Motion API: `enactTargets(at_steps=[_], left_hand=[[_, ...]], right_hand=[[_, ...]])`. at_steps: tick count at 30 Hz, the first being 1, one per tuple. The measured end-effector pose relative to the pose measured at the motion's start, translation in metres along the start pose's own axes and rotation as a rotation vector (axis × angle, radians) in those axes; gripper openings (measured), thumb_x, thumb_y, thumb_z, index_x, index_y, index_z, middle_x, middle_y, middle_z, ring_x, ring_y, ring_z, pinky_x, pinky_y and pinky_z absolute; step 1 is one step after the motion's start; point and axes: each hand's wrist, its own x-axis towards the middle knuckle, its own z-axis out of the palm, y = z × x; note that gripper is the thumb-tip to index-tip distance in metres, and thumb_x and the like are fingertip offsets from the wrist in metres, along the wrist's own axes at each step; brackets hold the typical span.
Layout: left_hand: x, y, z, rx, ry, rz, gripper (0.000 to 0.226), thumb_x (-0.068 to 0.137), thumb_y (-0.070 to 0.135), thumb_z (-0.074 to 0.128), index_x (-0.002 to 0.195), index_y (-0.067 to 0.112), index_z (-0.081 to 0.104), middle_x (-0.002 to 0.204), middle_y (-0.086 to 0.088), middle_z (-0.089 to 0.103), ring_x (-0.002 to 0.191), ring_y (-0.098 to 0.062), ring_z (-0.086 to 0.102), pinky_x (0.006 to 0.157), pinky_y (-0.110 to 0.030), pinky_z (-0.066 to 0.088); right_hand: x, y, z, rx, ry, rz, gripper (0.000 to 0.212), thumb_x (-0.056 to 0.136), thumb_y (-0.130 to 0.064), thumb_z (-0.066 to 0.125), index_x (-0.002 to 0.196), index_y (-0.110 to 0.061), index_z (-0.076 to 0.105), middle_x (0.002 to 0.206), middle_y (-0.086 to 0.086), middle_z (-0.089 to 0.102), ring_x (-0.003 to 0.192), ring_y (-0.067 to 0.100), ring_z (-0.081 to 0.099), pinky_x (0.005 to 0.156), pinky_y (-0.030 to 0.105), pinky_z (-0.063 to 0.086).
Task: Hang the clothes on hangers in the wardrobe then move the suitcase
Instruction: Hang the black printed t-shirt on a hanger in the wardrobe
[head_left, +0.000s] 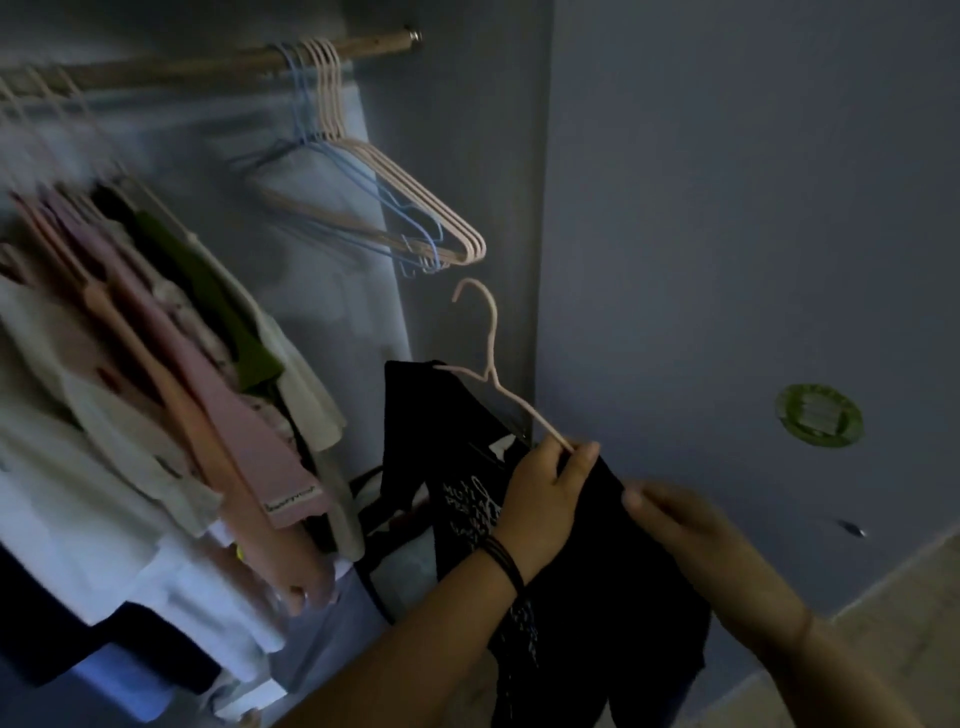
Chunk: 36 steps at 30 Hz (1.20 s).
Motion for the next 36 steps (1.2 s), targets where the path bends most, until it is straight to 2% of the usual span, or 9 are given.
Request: enactTargets(at_steps=[3,6,8,11,13,16,20,25,36], left_hand=[[0.013,0.004,-0.019,-0.013,0.100,0.019,0.016,0.096,0.033,0.048,0.082,0.027,0.051,0.083,0.008,0.057,0.078,-0.003,0.055,0.066,-0.005,0.039],[0.026,0.013,-0.035,-0.014,0.159,0.027,0.017,0.097,0.034,0.046,0.081,0.030,0.050,0.083,0.007,0.057,0.077,0.002,0.053,0.070,-0.009,0.040],[0.036,0.025,-0.049,-0.015,0.210,0.023,0.020,0.098,0.034,0.043,0.080,0.030,0.049,0.079,0.007,0.055,0.076,0.000,0.052,0.071,-0.015,0.041],[0.059,0.041,-0.080,0.030,0.333,0.045,0.030,0.099,0.036,0.040,0.074,0.023,0.048,0.079,-0.002,0.056,0.081,-0.015,0.056,0.077,-0.028,0.041],[0.077,0.049,-0.104,0.116,0.440,0.084,0.038,0.098,0.042,0.039,0.073,0.017,0.052,0.084,-0.012,0.061,0.090,-0.029,0.058,0.086,-0.038,0.044],[0.093,0.065,-0.136,0.118,0.580,0.127,0.046,0.082,0.064,0.039,0.055,0.027,0.048,0.060,-0.001,0.051,0.072,-0.035,0.057,0.088,-0.055,0.045],[0.110,0.090,-0.169,-0.057,0.713,0.168,0.037,0.090,0.041,0.057,0.056,0.028,0.051,0.058,0.008,0.050,0.060,-0.016,0.051,0.068,-0.036,0.044],[0.134,0.115,-0.223,-0.213,0.722,0.135,0.020,0.091,0.025,0.061,0.089,0.006,0.066,0.089,-0.010,0.068,0.080,-0.016,0.063,0.078,-0.033,0.052],[0.163,0.090,-0.303,-0.168,0.852,-0.042,0.017,0.095,0.018,0.056,0.082,0.009,0.062,0.088,-0.012,0.063,0.083,-0.025,0.059,0.082,-0.037,0.051]], right_hand=[[0.014,0.000,-0.002,-0.053,-0.011,-0.031,0.074,0.059,-0.079,0.060,0.072,-0.007,0.057,0.061,0.002,0.053,0.057,0.013,0.050,0.057,0.028,0.037],[0.033,-0.008,0.008,0.026,0.024,-0.106,0.067,0.063,-0.079,0.057,0.065,-0.012,0.052,0.058,-0.004,0.046,0.055,0.008,0.044,0.057,0.026,0.036],[0.050,-0.024,0.019,0.073,0.031,-0.183,0.044,0.083,-0.060,0.054,0.057,-0.025,0.056,0.056,-0.006,0.050,0.057,0.003,0.047,0.060,0.023,0.040],[0.080,-0.053,0.034,0.125,0.010,-0.261,0.044,0.094,-0.022,0.043,0.053,-0.026,0.057,0.054,-0.009,0.053,0.056,0.000,0.048,0.056,0.018,0.041],[0.102,-0.072,0.043,0.190,-0.024,-0.285,0.042,0.095,-0.020,0.042,0.056,-0.018,0.059,0.056,-0.006,0.054,0.056,0.003,0.049,0.053,0.017,0.040],[0.141,-0.095,0.062,0.256,-0.022,-0.304,0.037,0.097,-0.022,0.045,0.078,0.005,0.061,0.068,0.008,0.059,0.066,0.015,0.051,0.056,0.022,0.041],[0.186,-0.130,0.096,0.359,-0.012,-0.331,0.038,0.097,-0.024,0.047,0.085,0.010,0.061,0.077,0.026,0.064,0.070,0.023,0.054,0.066,0.034,0.044],[0.235,-0.174,0.135,0.394,-0.063,-0.369,0.031,0.098,-0.022,0.046,0.095,-0.001,0.070,0.096,0.019,0.071,0.095,0.033,0.067,0.094,0.049,0.050],[0.296,-0.181,0.201,0.388,-0.206,-0.365,0.033,0.098,-0.015,0.045,0.097,0.015,0.060,0.094,0.030,0.066,0.079,0.026,0.063,0.075,0.035,0.051]])
